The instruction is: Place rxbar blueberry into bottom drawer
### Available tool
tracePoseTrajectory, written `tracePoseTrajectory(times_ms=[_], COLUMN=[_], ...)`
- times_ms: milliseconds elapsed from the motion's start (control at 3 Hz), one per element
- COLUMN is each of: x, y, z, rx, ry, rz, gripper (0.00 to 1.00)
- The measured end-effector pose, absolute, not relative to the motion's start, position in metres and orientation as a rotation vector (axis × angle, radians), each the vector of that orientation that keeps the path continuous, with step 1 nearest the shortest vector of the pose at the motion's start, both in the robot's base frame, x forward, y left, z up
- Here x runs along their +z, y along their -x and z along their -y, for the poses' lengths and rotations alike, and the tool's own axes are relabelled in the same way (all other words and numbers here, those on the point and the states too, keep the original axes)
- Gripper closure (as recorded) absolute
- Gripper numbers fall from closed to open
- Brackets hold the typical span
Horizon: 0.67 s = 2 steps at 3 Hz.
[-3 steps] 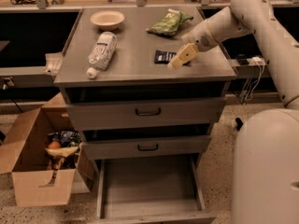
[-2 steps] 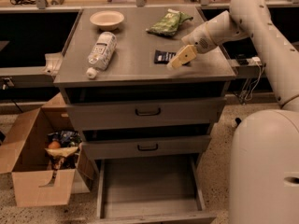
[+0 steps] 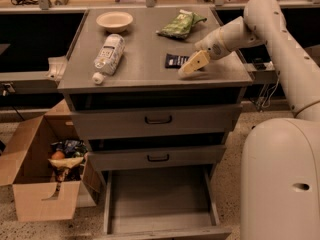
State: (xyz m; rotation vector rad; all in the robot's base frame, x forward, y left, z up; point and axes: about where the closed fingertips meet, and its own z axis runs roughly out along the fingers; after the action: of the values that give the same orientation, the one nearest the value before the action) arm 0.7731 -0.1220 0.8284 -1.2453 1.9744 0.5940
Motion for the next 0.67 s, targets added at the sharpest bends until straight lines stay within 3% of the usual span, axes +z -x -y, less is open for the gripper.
tracePoseTrajectory(times_ms=[333,667], x=[0.8274,0.8242], y=[-0.7737,-0.7742], z=[0.1222,0.1228], rx=[0.594,0.596], ry=[1.244,1.241], rz=[-1.976,-1.98], gripper=[0.16,0.39])
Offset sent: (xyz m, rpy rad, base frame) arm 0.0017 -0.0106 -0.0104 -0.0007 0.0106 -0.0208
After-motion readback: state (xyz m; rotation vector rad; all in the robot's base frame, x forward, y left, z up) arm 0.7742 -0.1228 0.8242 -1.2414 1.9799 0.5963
